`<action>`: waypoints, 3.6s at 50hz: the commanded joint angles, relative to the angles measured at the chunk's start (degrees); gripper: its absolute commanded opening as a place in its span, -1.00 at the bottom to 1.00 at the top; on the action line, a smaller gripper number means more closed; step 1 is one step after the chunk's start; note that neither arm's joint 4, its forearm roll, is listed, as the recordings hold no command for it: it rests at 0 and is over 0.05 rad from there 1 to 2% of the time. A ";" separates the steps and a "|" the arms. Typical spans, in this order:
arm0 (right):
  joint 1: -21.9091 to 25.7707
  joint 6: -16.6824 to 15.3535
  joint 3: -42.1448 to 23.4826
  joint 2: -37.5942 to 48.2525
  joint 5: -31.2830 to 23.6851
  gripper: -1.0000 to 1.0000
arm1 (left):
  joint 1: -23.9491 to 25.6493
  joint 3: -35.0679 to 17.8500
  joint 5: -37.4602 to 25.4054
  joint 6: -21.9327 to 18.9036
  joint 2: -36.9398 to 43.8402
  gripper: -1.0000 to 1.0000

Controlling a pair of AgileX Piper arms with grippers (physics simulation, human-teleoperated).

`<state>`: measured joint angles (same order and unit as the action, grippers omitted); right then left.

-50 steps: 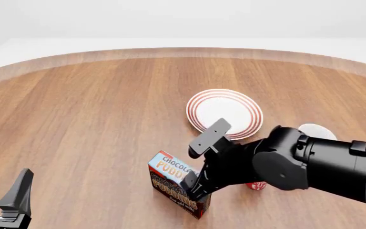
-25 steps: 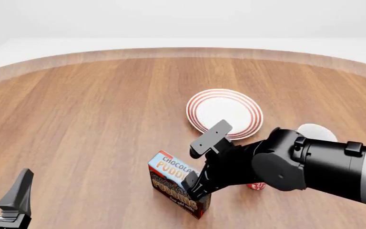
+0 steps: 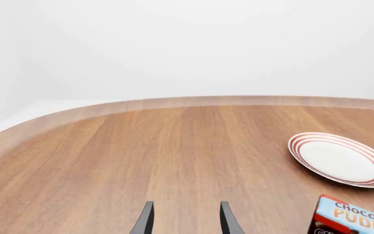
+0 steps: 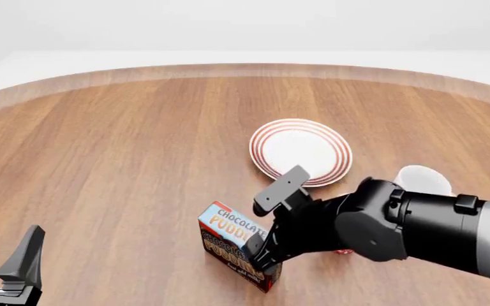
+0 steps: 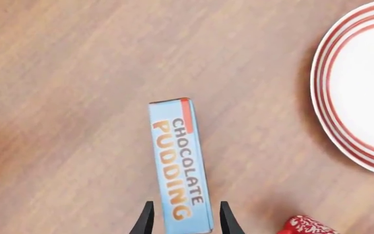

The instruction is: Put the chocolate pudding to the right of the plate.

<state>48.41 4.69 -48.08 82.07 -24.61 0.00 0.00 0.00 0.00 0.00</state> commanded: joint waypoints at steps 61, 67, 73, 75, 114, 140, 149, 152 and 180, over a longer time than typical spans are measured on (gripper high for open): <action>1.05 3.06 4.36 2.98 6.29 1.00 | 0.00 0.00 0.00 0.00 0.00 1.00; -0.73 1.67 4.75 2.63 6.53 -1.00 | 0.00 0.00 0.00 0.00 0.00 1.00; -1.09 1.58 4.58 2.54 6.68 -1.00 | 0.00 0.00 0.00 0.00 0.00 1.00; -0.95 1.71 4.57 2.60 6.73 -1.00 | 0.00 0.00 0.00 0.00 0.00 1.00; -9.22 -10.09 -11.91 0.77 2.24 -1.00 | 0.00 0.00 0.00 0.00 0.00 1.00; -16.47 -10.69 -17.12 -2.55 5.49 -1.00 | 0.00 0.00 0.00 0.00 0.00 1.00; -17.81 -10.01 -17.64 -3.60 6.94 -1.00 | 0.00 0.00 0.00 0.00 0.00 1.00; -18.51 -9.59 -17.13 -3.26 8.34 -1.00 | 0.00 0.00 0.00 0.00 0.00 1.00; -28.54 -9.24 -28.05 4.87 5.50 -1.00 | 0.00 0.00 0.00 0.00 0.00 1.00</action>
<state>23.76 -5.91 -71.95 84.20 -18.13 0.00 0.00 0.00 0.00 0.00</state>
